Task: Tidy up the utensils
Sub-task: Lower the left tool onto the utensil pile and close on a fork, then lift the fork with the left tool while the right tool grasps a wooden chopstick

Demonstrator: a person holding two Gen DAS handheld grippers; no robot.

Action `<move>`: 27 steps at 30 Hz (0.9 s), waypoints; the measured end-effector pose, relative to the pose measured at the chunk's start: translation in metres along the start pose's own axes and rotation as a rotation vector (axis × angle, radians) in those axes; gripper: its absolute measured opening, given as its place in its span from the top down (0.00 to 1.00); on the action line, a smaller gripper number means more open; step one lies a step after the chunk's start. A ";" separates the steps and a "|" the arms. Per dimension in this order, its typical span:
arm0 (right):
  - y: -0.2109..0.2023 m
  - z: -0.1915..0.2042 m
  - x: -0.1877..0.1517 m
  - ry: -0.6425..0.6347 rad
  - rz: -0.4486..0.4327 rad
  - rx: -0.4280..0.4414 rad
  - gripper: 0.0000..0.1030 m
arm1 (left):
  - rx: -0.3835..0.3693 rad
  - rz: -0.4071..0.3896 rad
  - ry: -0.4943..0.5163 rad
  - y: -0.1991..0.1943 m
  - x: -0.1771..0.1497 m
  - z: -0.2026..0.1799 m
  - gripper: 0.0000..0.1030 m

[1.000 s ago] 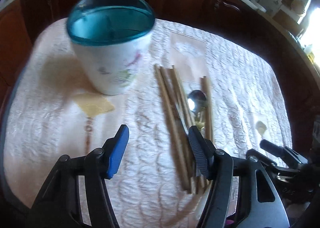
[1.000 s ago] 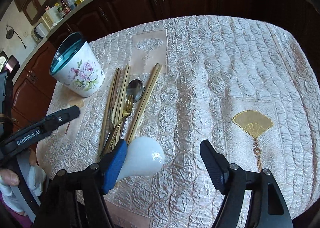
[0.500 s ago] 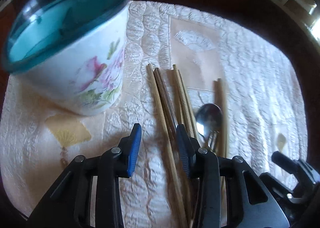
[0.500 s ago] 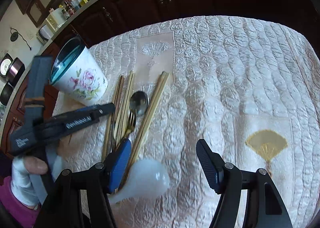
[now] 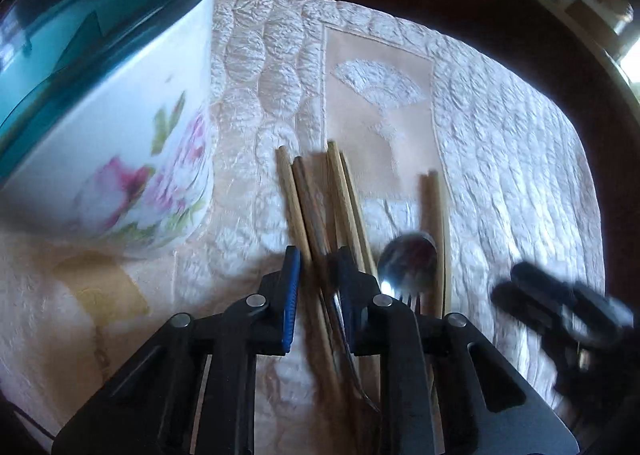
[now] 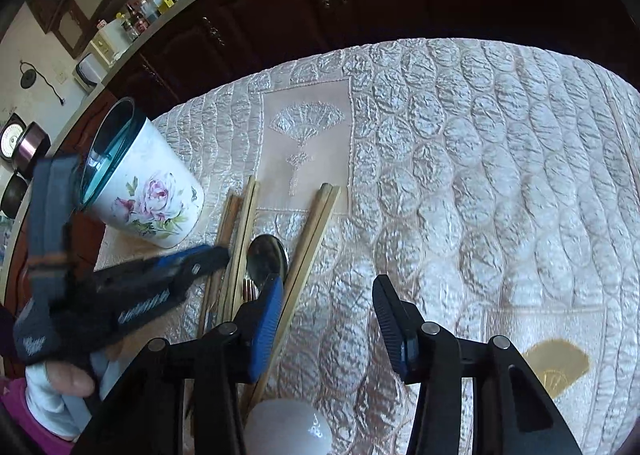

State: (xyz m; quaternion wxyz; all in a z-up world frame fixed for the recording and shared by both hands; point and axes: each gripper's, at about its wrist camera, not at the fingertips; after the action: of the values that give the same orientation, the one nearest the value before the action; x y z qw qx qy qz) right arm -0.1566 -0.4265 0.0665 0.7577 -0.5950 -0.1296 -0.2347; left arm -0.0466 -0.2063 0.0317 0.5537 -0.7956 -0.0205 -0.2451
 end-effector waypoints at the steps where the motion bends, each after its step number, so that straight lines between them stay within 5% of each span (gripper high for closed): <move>1: 0.000 -0.001 0.000 0.001 0.000 0.003 0.55 | -0.006 0.003 0.005 -0.005 -0.005 0.003 0.88; 3: 0.000 0.001 0.002 0.005 0.004 0.019 0.55 | -0.017 0.001 0.015 -0.016 -0.014 0.005 0.97; 10: 0.004 0.041 0.003 -0.058 0.033 0.122 0.55 | -0.031 0.044 0.028 -0.034 -0.046 0.021 0.97; 20: 0.010 0.012 0.010 0.028 0.033 0.027 0.55 | -0.097 0.013 0.020 -0.041 -0.037 0.012 0.92; 27: 0.016 -0.003 0.022 0.019 0.048 0.010 0.55 | 0.035 -0.024 0.110 -0.013 -0.010 -0.022 0.90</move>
State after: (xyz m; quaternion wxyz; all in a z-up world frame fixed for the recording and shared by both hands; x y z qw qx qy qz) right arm -0.1298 -0.4307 0.0630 0.7674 -0.5917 -0.1091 -0.2216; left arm -0.0672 -0.2183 0.0453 0.5649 -0.7708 -0.0039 -0.2946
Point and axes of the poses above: each gripper's, at about its wrist camera, not at the fingertips, and y roughly the way its jaws point, z to its left, x to its top, and after that the axes turned 4 degrees about -x, right-handed
